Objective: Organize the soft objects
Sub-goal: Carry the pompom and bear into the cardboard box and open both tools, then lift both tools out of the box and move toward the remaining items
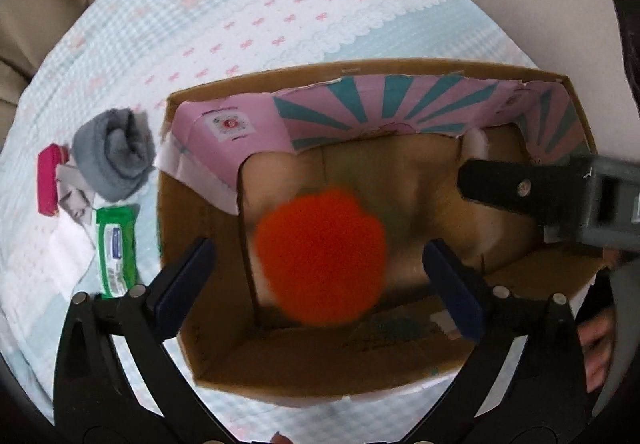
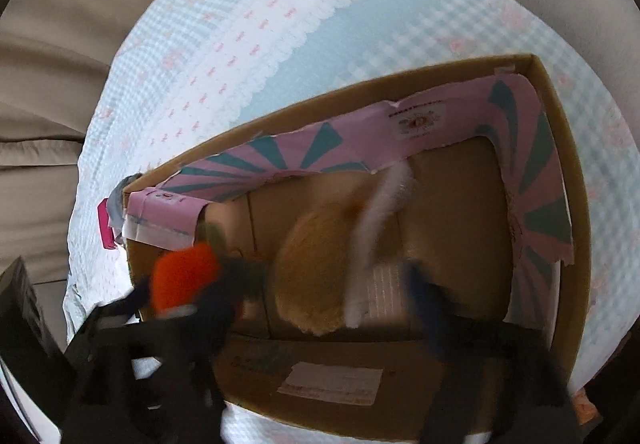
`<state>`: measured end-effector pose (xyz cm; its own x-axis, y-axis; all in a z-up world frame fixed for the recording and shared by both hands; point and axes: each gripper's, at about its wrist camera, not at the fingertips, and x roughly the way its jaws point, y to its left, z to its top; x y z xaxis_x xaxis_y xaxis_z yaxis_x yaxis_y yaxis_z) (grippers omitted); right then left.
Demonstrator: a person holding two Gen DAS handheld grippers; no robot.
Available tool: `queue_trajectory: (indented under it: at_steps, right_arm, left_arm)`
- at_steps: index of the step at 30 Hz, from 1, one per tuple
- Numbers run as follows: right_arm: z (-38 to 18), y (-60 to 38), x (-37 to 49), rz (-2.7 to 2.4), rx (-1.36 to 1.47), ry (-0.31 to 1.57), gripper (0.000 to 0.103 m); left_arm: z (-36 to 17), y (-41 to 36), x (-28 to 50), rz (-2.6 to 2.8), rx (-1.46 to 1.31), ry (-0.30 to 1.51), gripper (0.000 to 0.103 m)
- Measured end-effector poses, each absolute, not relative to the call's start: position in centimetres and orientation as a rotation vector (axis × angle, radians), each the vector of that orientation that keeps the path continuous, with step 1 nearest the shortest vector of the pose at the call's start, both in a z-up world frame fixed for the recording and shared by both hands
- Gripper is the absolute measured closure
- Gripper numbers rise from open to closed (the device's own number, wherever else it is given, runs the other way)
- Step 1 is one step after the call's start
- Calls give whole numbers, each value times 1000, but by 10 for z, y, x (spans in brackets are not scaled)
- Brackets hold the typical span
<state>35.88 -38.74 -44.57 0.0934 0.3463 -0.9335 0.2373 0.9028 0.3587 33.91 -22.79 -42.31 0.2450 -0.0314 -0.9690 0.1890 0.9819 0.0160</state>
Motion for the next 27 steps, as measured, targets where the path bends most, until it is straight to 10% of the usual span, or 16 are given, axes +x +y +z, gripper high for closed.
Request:
queue_trajectory:
  at_steps: [27]
  right_arm:
    - [-337,-388,329,65,327,1296,0]
  left_arm:
    - [-303,-213,298,-183,117,1155,0]
